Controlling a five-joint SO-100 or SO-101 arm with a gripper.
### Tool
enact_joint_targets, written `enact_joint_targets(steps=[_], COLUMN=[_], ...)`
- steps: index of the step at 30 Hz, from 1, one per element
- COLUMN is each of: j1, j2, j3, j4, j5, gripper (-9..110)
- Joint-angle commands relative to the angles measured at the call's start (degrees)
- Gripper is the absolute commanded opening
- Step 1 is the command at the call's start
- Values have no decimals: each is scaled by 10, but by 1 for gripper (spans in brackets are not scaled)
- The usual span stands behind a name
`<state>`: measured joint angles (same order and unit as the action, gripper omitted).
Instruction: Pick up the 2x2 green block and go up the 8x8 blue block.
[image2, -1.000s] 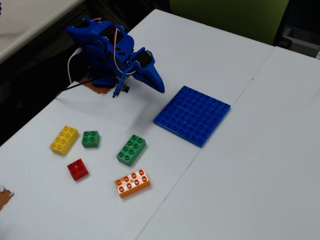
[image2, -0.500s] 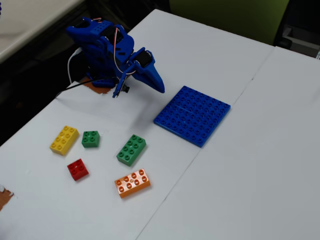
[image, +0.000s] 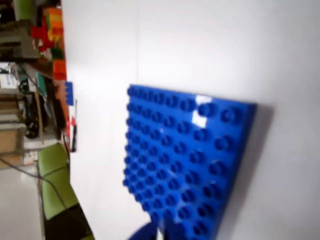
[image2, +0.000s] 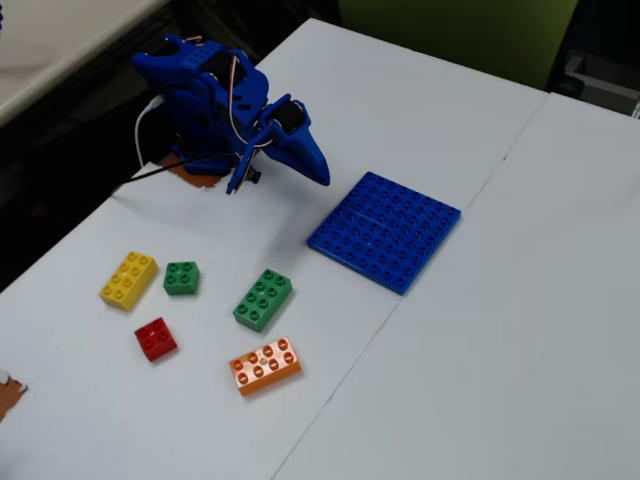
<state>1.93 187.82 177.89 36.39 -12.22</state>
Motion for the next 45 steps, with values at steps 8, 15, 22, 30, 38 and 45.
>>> enact_joint_targets(steps=[8, 15, 22, 30, 38, 45], j1=[42, 100, 181, 414, 515, 563], j2=[25, 8, -392, -732, -835, -954], j3=[6, -138, -555, -809, -848, -930], j4=[25, 258, 497, 582, 461, 450], j5=[-818, -889, -818, -965, -931, -918], gripper=[0, 1, 2, 9, 35, 44])
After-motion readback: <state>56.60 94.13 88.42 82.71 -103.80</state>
